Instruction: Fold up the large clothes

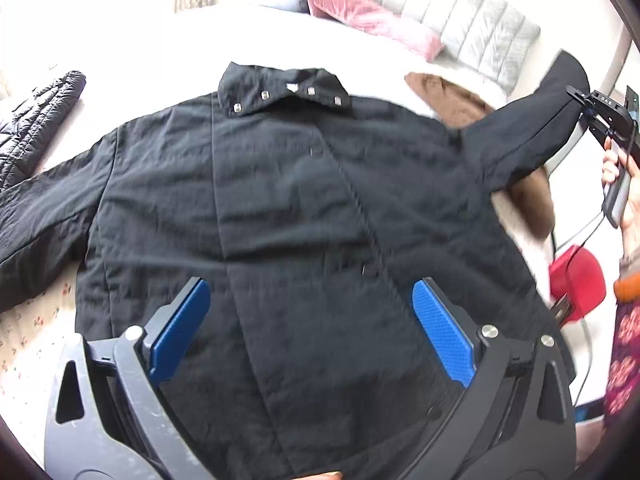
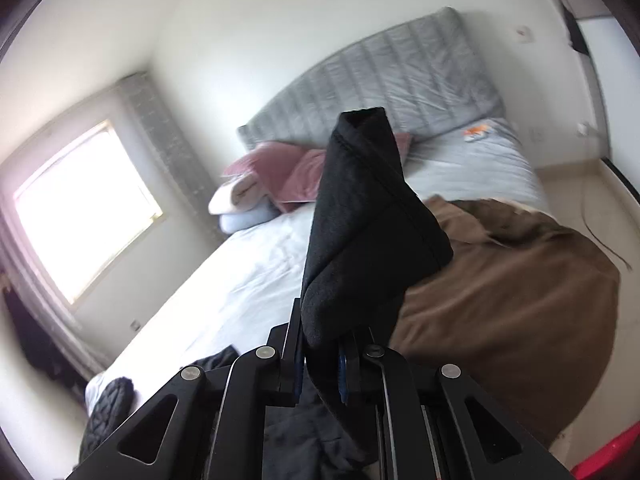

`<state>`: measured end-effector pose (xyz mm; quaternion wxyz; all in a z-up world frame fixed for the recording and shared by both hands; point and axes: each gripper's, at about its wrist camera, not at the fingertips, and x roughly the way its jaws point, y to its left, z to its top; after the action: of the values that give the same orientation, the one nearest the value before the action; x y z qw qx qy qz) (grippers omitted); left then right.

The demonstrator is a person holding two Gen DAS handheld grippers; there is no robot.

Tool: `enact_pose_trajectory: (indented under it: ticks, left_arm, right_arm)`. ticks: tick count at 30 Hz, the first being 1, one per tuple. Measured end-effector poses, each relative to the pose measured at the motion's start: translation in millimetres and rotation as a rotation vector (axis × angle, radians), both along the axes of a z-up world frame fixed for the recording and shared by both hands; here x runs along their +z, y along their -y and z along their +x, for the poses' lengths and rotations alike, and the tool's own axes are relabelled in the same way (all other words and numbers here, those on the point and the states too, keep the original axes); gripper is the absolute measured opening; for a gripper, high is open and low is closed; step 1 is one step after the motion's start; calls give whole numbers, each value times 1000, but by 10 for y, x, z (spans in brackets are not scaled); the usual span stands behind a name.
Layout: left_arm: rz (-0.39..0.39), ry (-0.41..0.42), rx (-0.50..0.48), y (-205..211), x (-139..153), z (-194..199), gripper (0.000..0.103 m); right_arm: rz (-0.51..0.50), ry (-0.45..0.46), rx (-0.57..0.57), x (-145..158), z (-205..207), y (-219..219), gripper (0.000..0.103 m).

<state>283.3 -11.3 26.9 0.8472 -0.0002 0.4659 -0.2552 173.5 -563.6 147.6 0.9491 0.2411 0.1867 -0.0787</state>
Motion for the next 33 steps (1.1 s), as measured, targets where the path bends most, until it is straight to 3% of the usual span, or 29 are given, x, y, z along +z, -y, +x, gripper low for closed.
enact_pose_trajectory:
  ticks: [3, 7, 10, 11, 12, 15, 19, 22, 25, 26, 27, 28, 30, 32, 33]
  left_arm:
    - [-63, 8, 29, -74, 49, 117, 101]
    - [-118, 17, 58, -176, 25, 268, 101]
    - [-136, 18, 75, -236, -62, 390, 101]
    - [-138, 18, 80, -252, -88, 422, 101]
    - [-140, 17, 87, -265, -133, 470, 101]
    - [-146, -6, 105, -245, -266, 625, 101]
    - [-162, -68, 123, -45, -481, 858, 95]
    - [-124, -94, 127, 211, -640, 1025, 81]
    - [-89, -131, 114, 462, -786, 1165, 47]
    - [-88, -149, 94, 532, -839, 1203, 18]
    - [-75, -152, 86, 603, -862, 1216, 6]
    - [-49, -118, 104, 646, -839, 1198, 6]
    - [-21, -4, 141, 676, -696, 1103, 4]
    - [46, 95, 180, 690, -606, 1028, 2]
    - [130, 129, 214, 716, -621, 1030, 2]
  right_arm:
    - [-59, -10, 168, 116, 304, -661, 12]
    - [-78, -90, 402, -41, 583, -1425, 19]
    - [-28, -135, 578, -281, 645, -1699, 47]
    - [-24, -131, 599, -333, 620, -1716, 61]
    - [-31, -121, 607, -381, 582, -1717, 66]
    - [-39, -132, 554, -518, 542, -1500, 67]
    - [28, -192, 404, -831, 655, -925, 67]
    - [38, -242, 282, -1138, 733, -603, 67]
    - [80, -272, 181, -1471, 774, -257, 67]
    - [93, -280, 151, -1578, 769, -154, 66]
    - [102, -287, 125, -1672, 749, -82, 65]
    - [106, -292, 106, -1742, 724, -32, 62]
    - [107, -306, 82, -1878, 706, 35, 44]
    - [103, -305, 79, -1941, 664, 15, 40]
    - [90, -312, 74, -1976, 661, 3, 40]
